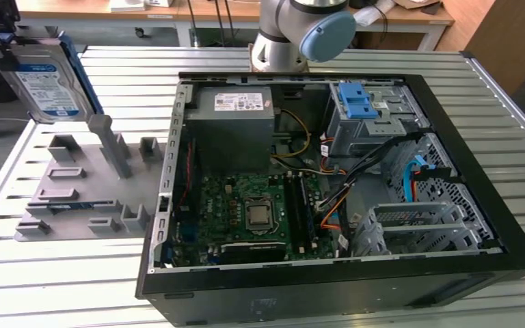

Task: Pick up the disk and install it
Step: 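Pick up the disk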

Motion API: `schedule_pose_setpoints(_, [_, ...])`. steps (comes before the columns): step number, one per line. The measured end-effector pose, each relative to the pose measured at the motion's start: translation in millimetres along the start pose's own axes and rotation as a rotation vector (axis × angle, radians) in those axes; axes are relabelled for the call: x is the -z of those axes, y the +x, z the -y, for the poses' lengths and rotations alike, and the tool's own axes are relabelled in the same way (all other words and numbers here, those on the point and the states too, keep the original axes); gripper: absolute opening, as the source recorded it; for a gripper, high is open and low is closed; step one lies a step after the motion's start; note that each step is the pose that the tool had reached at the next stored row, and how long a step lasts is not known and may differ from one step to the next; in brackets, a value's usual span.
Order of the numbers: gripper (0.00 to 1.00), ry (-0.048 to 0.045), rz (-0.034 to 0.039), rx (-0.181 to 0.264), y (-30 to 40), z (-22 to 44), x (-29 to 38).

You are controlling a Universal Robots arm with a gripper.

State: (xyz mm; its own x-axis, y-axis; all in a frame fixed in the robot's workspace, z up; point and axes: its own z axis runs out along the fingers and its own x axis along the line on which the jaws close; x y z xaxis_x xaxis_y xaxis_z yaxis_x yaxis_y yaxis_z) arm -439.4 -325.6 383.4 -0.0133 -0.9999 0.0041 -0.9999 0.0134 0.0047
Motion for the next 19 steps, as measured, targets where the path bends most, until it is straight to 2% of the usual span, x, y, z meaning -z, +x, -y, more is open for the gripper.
schedule_pose_setpoints(19, [0.36, 0.0000, 0.0000, 0.000, 0.0, 0.0, 8.1])
